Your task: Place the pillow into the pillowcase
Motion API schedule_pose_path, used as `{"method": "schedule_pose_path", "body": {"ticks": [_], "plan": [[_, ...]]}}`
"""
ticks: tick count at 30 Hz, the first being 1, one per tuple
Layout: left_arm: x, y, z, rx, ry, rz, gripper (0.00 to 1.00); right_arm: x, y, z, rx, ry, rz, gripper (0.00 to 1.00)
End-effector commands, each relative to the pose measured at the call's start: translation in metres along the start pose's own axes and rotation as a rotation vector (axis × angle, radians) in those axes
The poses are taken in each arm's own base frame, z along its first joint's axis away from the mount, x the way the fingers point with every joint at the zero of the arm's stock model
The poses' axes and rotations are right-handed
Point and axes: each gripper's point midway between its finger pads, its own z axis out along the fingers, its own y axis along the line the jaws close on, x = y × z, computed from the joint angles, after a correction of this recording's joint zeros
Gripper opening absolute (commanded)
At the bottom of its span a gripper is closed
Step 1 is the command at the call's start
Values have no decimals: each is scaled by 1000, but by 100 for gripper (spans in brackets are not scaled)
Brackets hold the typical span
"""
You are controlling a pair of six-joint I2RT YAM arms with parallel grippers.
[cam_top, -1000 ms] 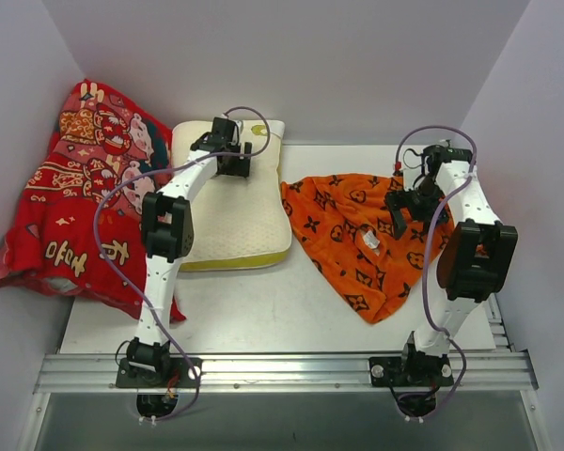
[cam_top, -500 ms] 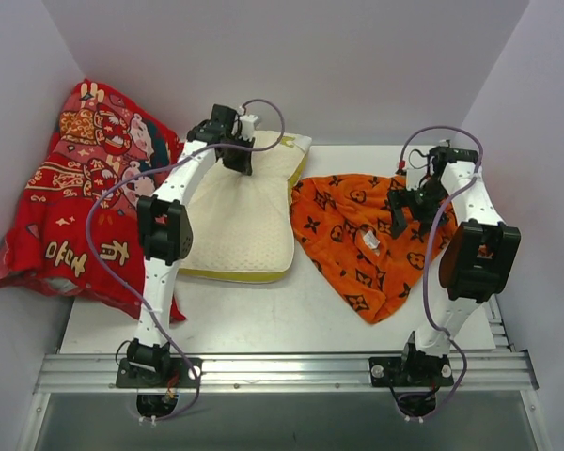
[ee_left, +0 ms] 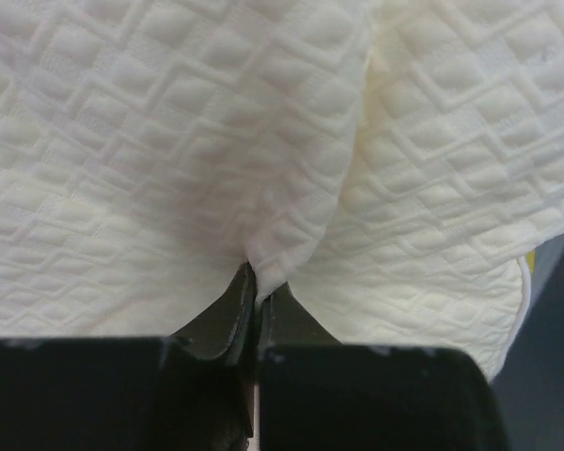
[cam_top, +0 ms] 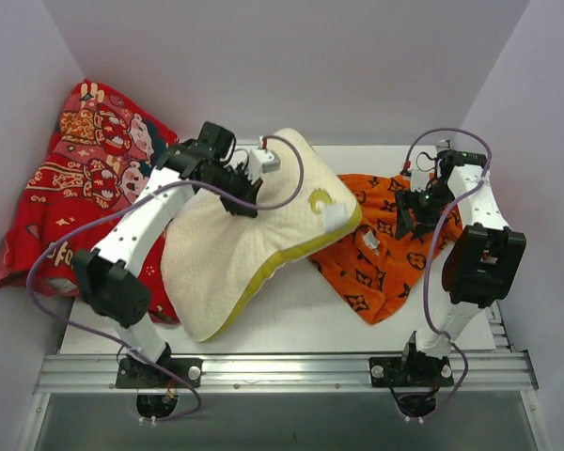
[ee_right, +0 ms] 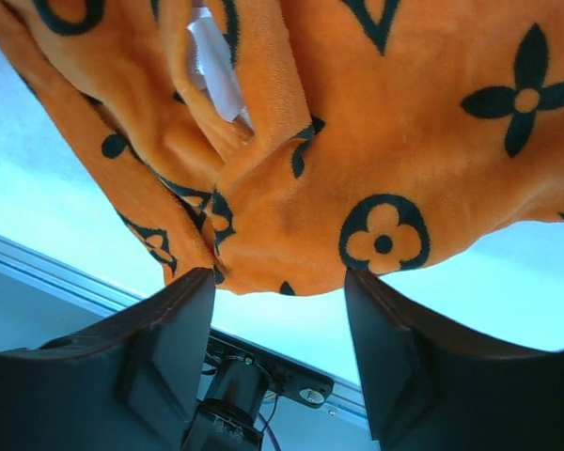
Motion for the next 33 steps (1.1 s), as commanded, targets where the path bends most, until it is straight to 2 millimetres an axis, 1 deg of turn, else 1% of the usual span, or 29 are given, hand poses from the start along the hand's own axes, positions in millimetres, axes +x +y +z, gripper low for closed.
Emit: {"method": "schedule_pose_path", "body": {"ticks": [1, 2, 3, 4, 5, 6, 7, 8, 9, 10, 11, 12, 13, 14, 17, 18, 20, 23, 27, 29, 31, 33], "plan": [[35, -33, -9, 120, 19, 67, 0, 3, 16, -8, -54, -28, 10, 54], [57, -39, 1, 147, 56, 44, 0, 0, 17, -4, -62, -30, 15, 54], [65, -44, 5, 151, 63, 43, 0, -3, 20, 1, -63, -28, 6, 52], [64, -46, 5, 140, 38, 62, 0, -10, 20, 8, -51, -37, -2, 52], [78, -51, 12, 149, 66, 54, 0, -12, 20, 18, -49, -20, -8, 51], [80, -54, 15, 154, 70, 67, 0, -15, 19, 24, -35, -16, -14, 52], [79, -54, 17, 147, 59, 69, 0, -21, 21, 35, -10, -12, -47, 52], [82, -55, 20, 155, 65, 63, 0, -21, 20, 45, 2, 10, -45, 54], [86, -56, 22, 158, 69, 57, 0, -24, 20, 52, 12, 15, -53, 59], [87, -56, 25, 165, 71, 52, 0, -30, 21, 59, 38, 12, -71, 61], [89, -58, 26, 174, 76, 50, 0, -32, 18, 66, 49, 22, -58, 62], [94, -61, 28, 182, 83, 48, 0, -36, 15, 68, 62, 15, -47, 63], [95, -62, 30, 185, 86, 60, 0, -45, 17, 73, 94, 1, -69, 62], [98, -63, 32, 184, 93, 65, 0, -47, 14, 79, 108, 6, -62, 62], [105, -68, 36, 191, 107, 76, 0, -59, 2, 87, 177, -1, -37, 58], [105, -68, 37, 190, 110, 77, 0, -62, 0, 88, 191, -4, -27, 56], [108, -70, 39, 197, 116, 76, 0, -68, -3, 89, 204, -10, -26, 56], [109, -71, 41, 206, 118, 71, 0, -73, 3, 87, 183, -29, -28, 56], [109, -73, 42, 211, 118, 65, 0, -82, 21, 80, 91, -74, -20, 56], [109, -73, 43, 211, 117, 64, 0, -85, 23, 80, 85, -78, -14, 55], [109, -73, 44, 211, 117, 64, 0, -87, 19, 80, 101, -75, -16, 52], [108, -72, 43, 209, 115, 66, 0, -86, 15, 87, 111, -50, -20, 49]]}}
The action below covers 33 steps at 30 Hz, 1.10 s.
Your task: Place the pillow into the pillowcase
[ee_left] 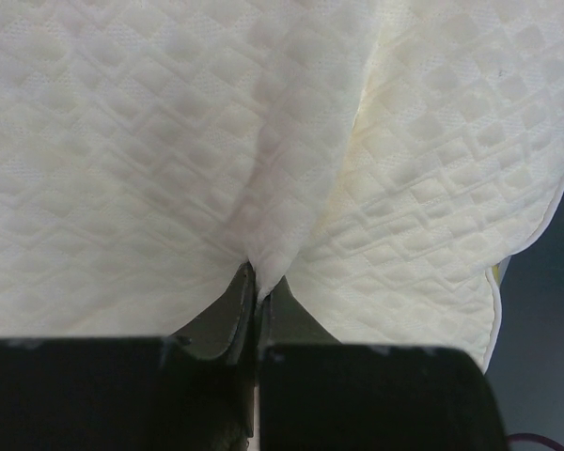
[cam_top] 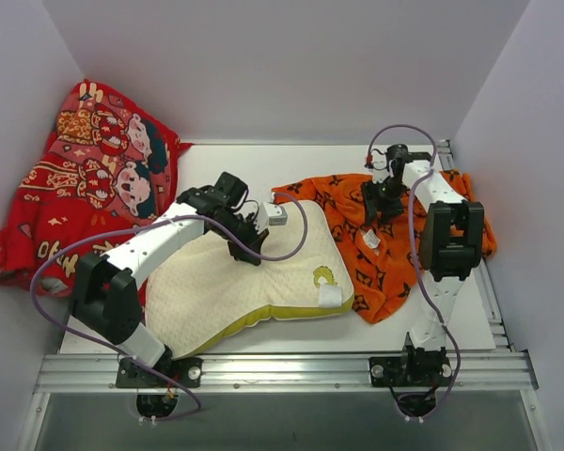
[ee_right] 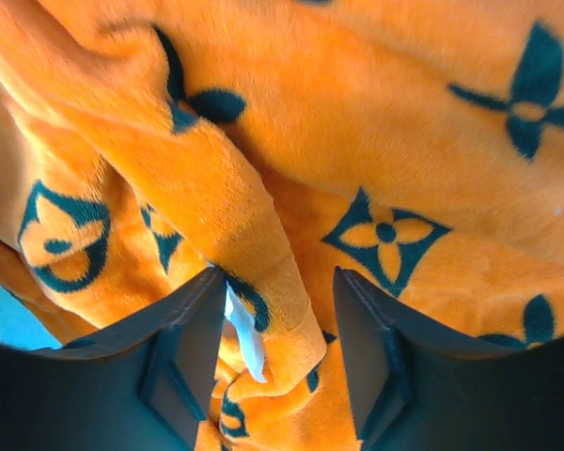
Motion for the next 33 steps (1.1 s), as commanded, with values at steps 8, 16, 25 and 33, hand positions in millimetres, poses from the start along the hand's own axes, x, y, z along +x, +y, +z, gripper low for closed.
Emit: {"method": "schedule_pose_path", "body": {"ticks": [8, 16, 25, 33], "plan": [[-6, 0, -8, -19, -22, 14, 0, 31, 6, 17, 3, 133, -93, 43], [-6, 3, -7, -27, -23, 15, 0, 49, 16, 6, -22, 156, -159, 36], [-27, -23, -18, -26, -71, 181, 0, 14, 26, -59, -3, -8, -160, 3], [-48, -31, -19, -23, -95, 242, 0, 20, 25, -73, 17, -1, -167, 0]]}}
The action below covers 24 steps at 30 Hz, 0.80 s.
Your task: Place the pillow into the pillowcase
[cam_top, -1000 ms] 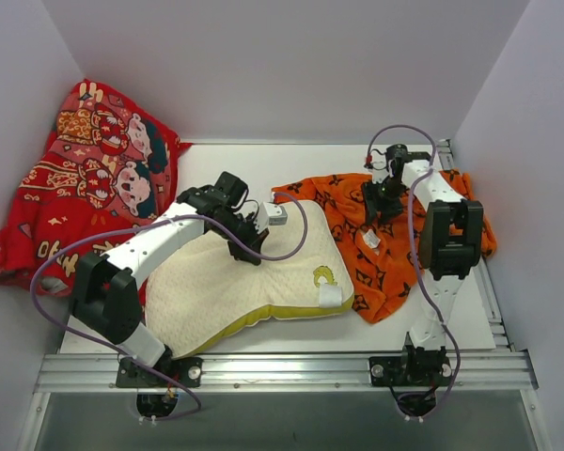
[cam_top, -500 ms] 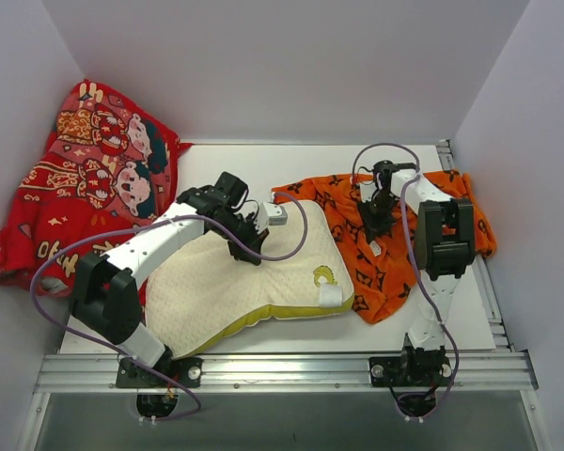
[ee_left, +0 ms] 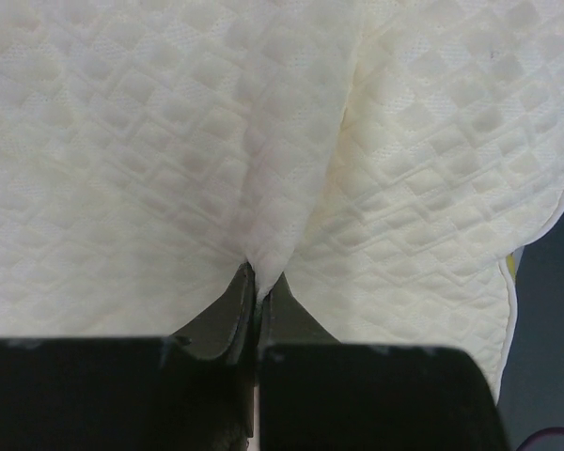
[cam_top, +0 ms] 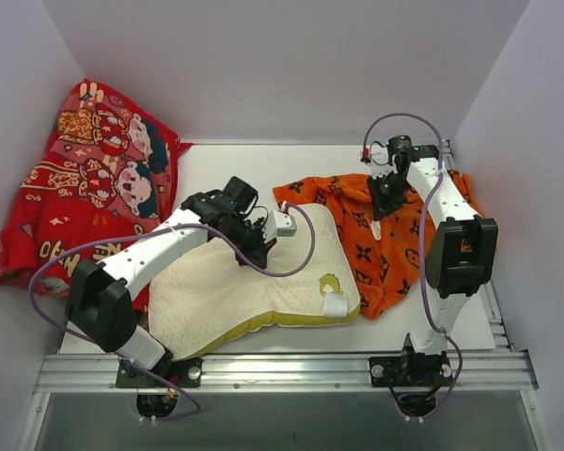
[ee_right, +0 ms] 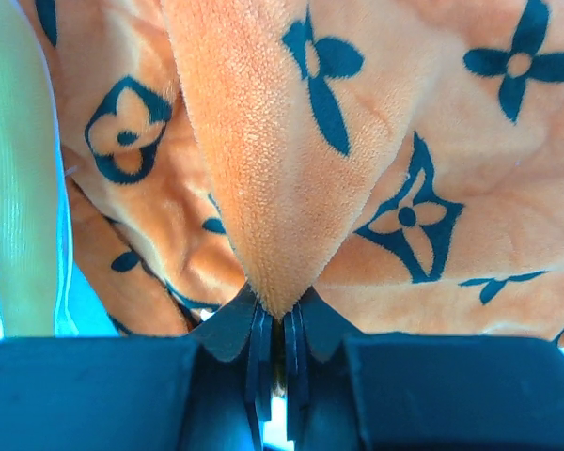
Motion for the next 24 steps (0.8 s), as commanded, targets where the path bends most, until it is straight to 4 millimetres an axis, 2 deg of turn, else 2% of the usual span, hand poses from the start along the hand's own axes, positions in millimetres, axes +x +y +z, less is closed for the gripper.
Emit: {"method": "schedule_pose_path", "body": {"ticks": [1, 5, 9, 10, 11, 16, 22, 24], "plan": [[-42, -7, -21, -26, -101, 120, 0, 16, 7, -18, -12, 40, 3, 0], [-59, -12, -10, -28, -97, 203, 0, 24, 9, -26, -14, 32, 14, 0], [-78, -8, 3, -27, -116, 228, 0, 31, 12, -33, -29, 16, 44, 0], [-82, -4, 10, -31, -115, 229, 0, 33, 13, -33, -36, 16, 51, 0], [-85, -8, 16, -22, -109, 247, 0, 34, 13, -35, -48, 5, 66, 0], [-90, -8, 47, 16, -87, 270, 0, 26, 18, -50, -84, -57, 94, 0], [-131, -9, 62, 19, -167, 307, 0, 37, 27, -48, -126, -48, 86, 0], [-146, -13, 60, 20, -195, 331, 0, 40, 30, -47, -137, -42, 83, 0]]}}
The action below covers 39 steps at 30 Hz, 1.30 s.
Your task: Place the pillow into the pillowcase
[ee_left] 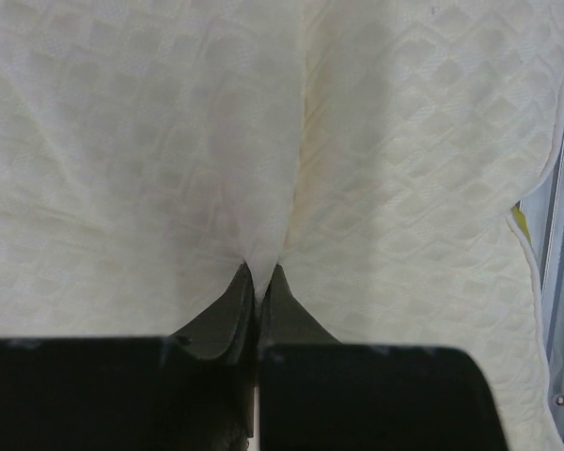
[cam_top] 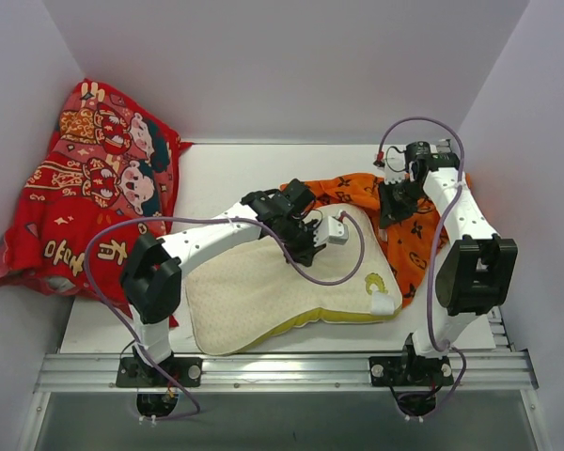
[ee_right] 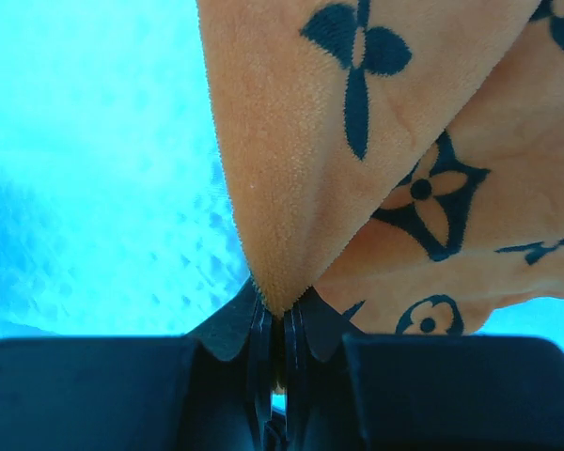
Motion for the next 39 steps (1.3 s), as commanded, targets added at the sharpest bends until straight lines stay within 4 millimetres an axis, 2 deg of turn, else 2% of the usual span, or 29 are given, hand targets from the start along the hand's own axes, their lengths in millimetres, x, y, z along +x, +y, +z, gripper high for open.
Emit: {"method": "schedule_pose_path", "body": {"ticks": [1, 3, 12, 13, 16, 17, 18, 19, 20, 22, 23, 24, 25, 26, 27, 28, 29, 30, 31, 32, 33, 35, 36, 38, 39], "plan": [[-81, 10, -20, -55, -217, 143, 0, 15, 17, -9, -64, 16, 2, 0], [-89, 10, -20, -54, -231, 160, 0, 16, 21, -10, -76, 12, -10, 0], [-94, 31, 6, -55, -216, 184, 0, 24, 30, -15, -112, -8, -49, 0], [-92, 44, 12, -91, -215, 171, 0, 26, 31, -15, -111, -3, -52, 0], [-96, 95, -1, -202, -299, 45, 0, 36, 23, -14, -71, 17, -62, 0], [-92, 117, -13, -259, -319, 4, 0, 39, 21, -15, -56, 22, -67, 0], [-101, 133, -22, -322, -377, -10, 0, 45, 15, -13, -26, 46, -62, 0], [-106, 147, -42, -420, -416, -17, 0, 47, 11, -12, -8, 49, -60, 0], [-90, 151, -36, -445, -413, -43, 0, 48, 6, -10, 13, 56, -50, 0], [-98, 162, -50, -506, -476, -43, 0, 49, -5, -7, 59, 64, -34, 2], [-95, 164, -45, -506, -463, -57, 0, 50, -8, -2, 63, 82, -21, 5], [-99, 162, -41, -496, -458, -62, 0, 50, -10, 0, 71, 87, -10, 9], [-89, 161, -27, -477, -421, -86, 0, 46, -13, 2, 78, 84, -5, 10], [-88, 157, -21, -462, -418, -92, 0, 46, -15, 5, 79, 91, 9, 12], [-84, 150, -10, -438, -404, -88, 5, 41, -17, 4, 86, 78, 14, 12], [-82, 146, -8, -431, -399, -78, 18, 41, -17, 7, 85, 84, 23, 13], [-81, 140, -7, -416, -397, -62, 53, 38, -24, 5, 80, 71, 60, 15], [-81, 128, -11, -384, -405, -11, 63, 37, -26, 4, 76, 62, 90, 25], [-83, 120, -14, -365, -413, 28, 79, 37, -30, 2, 68, 55, 120, 30], [-83, 113, -18, -351, -416, 73, 97, 35, -29, 0, 50, 39, 134, 41], [-89, 101, -31, -342, -425, 179, 97, 38, -29, -2, 47, 45, 148, 42], [-87, 80, -28, -298, -400, 283, 97, 43, -33, -10, 47, 29, 181, 48], [-83, 71, -25, -273, -361, 362, 98, 46, -32, -14, 36, 26, 199, 48], [-88, 47, -16, -214, -344, 452, 97, 52, -34, -25, 34, 3, 236, 48], [-88, 42, -11, -203, -332, 488, 97, 57, -31, -28, 12, 7, 257, 48]]}}
